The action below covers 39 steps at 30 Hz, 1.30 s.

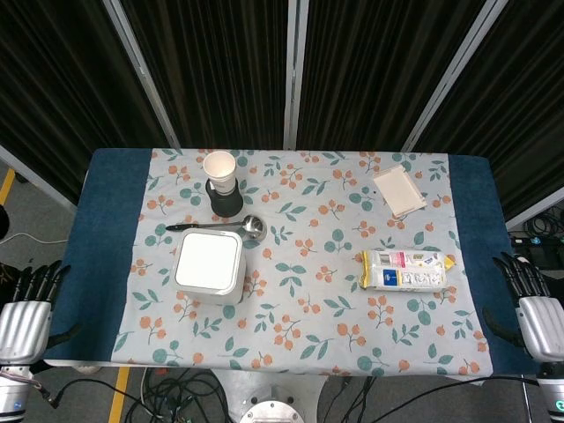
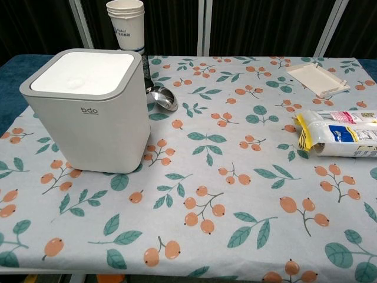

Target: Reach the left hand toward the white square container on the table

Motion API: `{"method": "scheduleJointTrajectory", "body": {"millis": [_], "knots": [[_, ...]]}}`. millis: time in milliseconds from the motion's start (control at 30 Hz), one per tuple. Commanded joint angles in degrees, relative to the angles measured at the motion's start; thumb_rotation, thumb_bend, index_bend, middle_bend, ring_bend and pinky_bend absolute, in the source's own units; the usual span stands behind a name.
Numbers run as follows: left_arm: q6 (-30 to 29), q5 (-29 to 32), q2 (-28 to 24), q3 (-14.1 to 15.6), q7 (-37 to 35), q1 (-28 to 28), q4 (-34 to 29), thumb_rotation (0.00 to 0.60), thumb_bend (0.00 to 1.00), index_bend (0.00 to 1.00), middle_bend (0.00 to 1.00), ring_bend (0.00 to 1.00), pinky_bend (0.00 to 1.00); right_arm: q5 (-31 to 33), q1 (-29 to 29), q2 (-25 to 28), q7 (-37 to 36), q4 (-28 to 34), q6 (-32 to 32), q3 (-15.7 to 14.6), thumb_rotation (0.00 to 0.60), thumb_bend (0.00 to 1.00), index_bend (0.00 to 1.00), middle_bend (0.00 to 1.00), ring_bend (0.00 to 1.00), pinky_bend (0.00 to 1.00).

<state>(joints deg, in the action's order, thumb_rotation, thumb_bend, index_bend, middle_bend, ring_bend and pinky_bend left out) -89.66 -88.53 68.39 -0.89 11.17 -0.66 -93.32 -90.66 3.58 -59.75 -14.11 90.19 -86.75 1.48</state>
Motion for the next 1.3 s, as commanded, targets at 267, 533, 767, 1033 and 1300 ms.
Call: {"method": "scheduleJointTrajectory", "body": {"millis": [267,533,767,1033,1300], "knots": [[-0.14,-0.24,-0.10,0.13,0.15,0.04,-0.02,0.600,0.00,0.09,0.05,0.06,0.00,-0.22,0.34,0.13,0.26,0.21,0.71,-0.17,0.600,0.29,0.00,0.00,0.00,0.00],[0.64,-3.53,-1.40,-0.05,-2.05,-1.99,-0.67,0.600,0.00,0.09,0.05,0.06,0.00,-0.15,0.94,-0.31,-0.13,-0.06,2.58,-0.72,0.600,0.29,0.00,0.00,0.00,0.00],[4.63,-14.26,-4.34,0.43,-11.78,-9.48,-1.63,0.600,0.00,0.11,0.05,0.06,0.00,-0.30,1.45,-0.55,0.23,0.02,3.12,-0.65,0.600,0.29,0.00,0.00,0.00,0.00],[13.57,-22.30,-4.87,-0.57,-12.43,-20.29,-2.41,0.600,0.00,0.14,0.09,0.07,0.00,0.35,1.47,-0.60,0.67,0.40,3.69,-0.77,0.600,0.29,0.00,0.00,0.00,0.00],[22.39,-21.44,-3.30,-1.58,-7.42,-26.66,-3.39,0.600,0.00,0.15,0.09,0.07,0.00,0.86,1.34,-0.61,0.74,0.48,3.78,-0.75,0.600,0.29,0.00,0.00,0.00,0.00]]}}
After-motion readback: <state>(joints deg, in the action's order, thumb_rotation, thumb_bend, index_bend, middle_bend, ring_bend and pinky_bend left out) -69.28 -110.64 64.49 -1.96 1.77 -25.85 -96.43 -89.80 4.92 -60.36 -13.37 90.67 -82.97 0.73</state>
